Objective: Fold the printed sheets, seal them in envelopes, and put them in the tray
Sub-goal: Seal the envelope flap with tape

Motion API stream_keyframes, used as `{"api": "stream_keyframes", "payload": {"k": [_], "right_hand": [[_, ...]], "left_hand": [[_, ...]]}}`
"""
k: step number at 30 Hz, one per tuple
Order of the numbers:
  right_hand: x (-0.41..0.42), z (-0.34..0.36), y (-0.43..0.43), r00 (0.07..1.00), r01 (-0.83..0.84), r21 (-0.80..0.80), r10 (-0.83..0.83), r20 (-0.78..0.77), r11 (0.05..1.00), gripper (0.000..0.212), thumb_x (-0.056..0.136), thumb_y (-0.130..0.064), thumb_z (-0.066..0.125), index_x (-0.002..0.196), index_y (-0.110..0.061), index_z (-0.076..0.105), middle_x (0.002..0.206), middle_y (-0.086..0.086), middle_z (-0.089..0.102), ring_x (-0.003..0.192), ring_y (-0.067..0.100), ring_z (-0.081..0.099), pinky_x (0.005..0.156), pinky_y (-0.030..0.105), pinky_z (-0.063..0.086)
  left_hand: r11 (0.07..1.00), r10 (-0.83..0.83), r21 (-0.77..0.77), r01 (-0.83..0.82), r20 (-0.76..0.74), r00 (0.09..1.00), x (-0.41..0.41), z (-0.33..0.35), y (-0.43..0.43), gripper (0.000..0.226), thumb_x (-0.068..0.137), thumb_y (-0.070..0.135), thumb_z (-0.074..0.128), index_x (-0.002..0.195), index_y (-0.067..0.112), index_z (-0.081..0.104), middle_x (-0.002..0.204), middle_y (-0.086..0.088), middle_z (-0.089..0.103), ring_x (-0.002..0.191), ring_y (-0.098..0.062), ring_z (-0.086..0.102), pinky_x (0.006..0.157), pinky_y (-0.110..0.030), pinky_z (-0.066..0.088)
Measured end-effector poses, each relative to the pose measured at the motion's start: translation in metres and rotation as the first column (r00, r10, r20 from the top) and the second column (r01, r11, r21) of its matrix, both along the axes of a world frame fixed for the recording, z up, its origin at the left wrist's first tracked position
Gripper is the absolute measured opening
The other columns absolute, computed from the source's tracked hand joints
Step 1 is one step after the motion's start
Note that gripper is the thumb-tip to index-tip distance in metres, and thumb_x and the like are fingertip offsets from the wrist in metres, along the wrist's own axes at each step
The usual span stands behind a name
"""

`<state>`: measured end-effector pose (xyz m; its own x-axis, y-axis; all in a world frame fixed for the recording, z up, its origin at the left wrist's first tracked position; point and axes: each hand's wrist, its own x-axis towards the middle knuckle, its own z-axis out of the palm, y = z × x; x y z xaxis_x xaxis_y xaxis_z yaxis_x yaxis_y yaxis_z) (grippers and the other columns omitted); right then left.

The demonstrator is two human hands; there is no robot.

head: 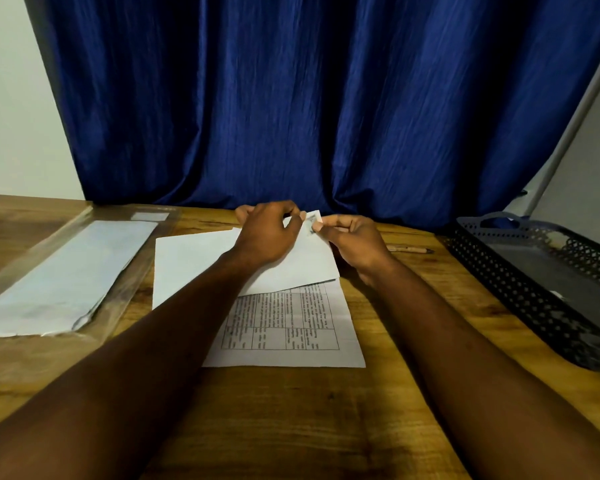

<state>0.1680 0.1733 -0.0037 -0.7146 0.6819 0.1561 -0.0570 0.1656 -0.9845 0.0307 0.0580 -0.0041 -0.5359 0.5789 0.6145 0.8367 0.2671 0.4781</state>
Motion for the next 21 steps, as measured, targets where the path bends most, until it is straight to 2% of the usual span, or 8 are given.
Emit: {"api": "stream_keyframes", "payload": {"k": [3,5,7,9,13,17,19,21], "right_hand": [[0.0,-0.001,0.002,0.998,-0.055,-0.034,0.055,0.011,0.998,0.025,0.094,-0.004,0.077,0.119,-0.005,0.077,0.108,0.01,0.082,0.101,0.029,0.08,0.093,0.047,0.064],[-0.001,-0.002,0.002,0.996,-0.086,-0.042,0.087,0.031,0.995,0.031,0.091,0.004,0.076,0.121,-0.006,0.076,0.111,0.009,0.082,0.103,0.029,0.08,0.096,0.049,0.063],[0.001,-0.001,0.0,0.994,-0.103,-0.045,0.104,0.033,0.994,0.033,0.091,0.006,0.074,0.122,-0.007,0.076,0.11,0.008,0.082,0.101,0.027,0.08,0.088,0.043,0.065],[0.003,0.0,-0.002,0.991,-0.13,-0.045,0.131,0.024,0.99,0.028,0.094,-0.003,0.075,0.122,-0.008,0.077,0.108,0.01,0.082,0.096,0.027,0.081,0.075,0.035,0.065],[0.004,-0.001,-0.006,0.991,-0.124,-0.059,0.127,0.047,0.991,0.022,0.102,-0.024,0.072,0.117,-0.01,0.079,0.104,0.01,0.083,0.096,0.029,0.081,0.077,0.037,0.064],[0.008,0.001,-0.004,0.991,-0.126,0.01,0.125,0.05,0.992,0.016,0.101,-0.019,0.072,0.105,-0.005,0.079,0.098,0.01,0.083,0.086,0.024,0.081,0.065,0.027,0.061],[0.01,0.002,-0.004,0.991,-0.115,0.07,0.11,0.07,0.991,0.011,0.1,-0.017,0.074,0.1,-0.006,0.079,0.092,0.007,0.083,0.078,0.018,0.08,0.061,0.023,0.058],[0.01,0.002,-0.004,0.992,-0.105,0.085,0.098,0.082,0.991,0.011,0.098,-0.013,0.076,0.103,-0.005,0.08,0.092,0.006,0.083,0.076,0.016,0.08,0.06,0.022,0.058]], "left_hand": [[1.0,0.009,-0.004,-0.009,-0.053,0.999,0.003,0.0,0.0,0.019,0.108,0.039,0.05,0.093,0.034,0.061,0.09,0.013,0.066,0.095,-0.015,0.058,0.086,-0.037,0.018],[1.0,0.008,-0.014,-0.009,-0.077,0.997,0.005,0.001,0.0,0.018,0.109,0.038,0.05,0.099,0.032,0.064,0.098,0.013,0.067,0.096,-0.012,0.055,0.086,-0.034,0.015],[1.0,-0.003,-0.029,0.0,-0.085,0.996,0.006,0.002,0.0,0.022,0.109,0.039,0.048,0.106,0.029,0.067,0.105,0.011,0.07,0.096,-0.008,0.05,0.089,-0.034,0.015],[0.999,-0.019,-0.031,0.016,-0.097,0.995,0.005,0.001,0.0,0.023,0.11,0.041,0.048,0.106,0.029,0.067,0.107,0.01,0.072,0.096,-0.006,0.049,0.091,-0.034,0.016],[0.999,-0.033,-0.016,0.031,-0.084,0.996,0.006,0.001,-0.002,0.023,0.109,0.042,0.048,0.105,0.03,0.067,0.106,0.01,0.072,0.097,-0.007,0.05,0.093,-0.036,0.019],[0.997,-0.083,0.0,0.083,-0.042,0.996,0.007,-0.001,-0.001,0.027,0.106,0.05,0.051,0.1,0.03,0.069,0.099,0.014,0.071,0.099,-0.01,0.059,0.098,-0.043,0.025],[0.995,-0.097,0.002,0.097,-0.019,0.995,0.008,-0.001,-0.001,0.026,0.105,0.05,0.055,0.099,0.03,0.071,0.097,0.015,0.071,0.1,-0.01,0.058,0.097,-0.042,0.025],[0.997,-0.083,0.002,0.083,-0.01,0.996,0.01,-0.001,-0.001,0.025,0.105,0.049,0.056,0.102,0.03,0.072,0.097,0.017,0.067,0.097,-0.004,0.05,0.094,-0.038,0.023]]}}
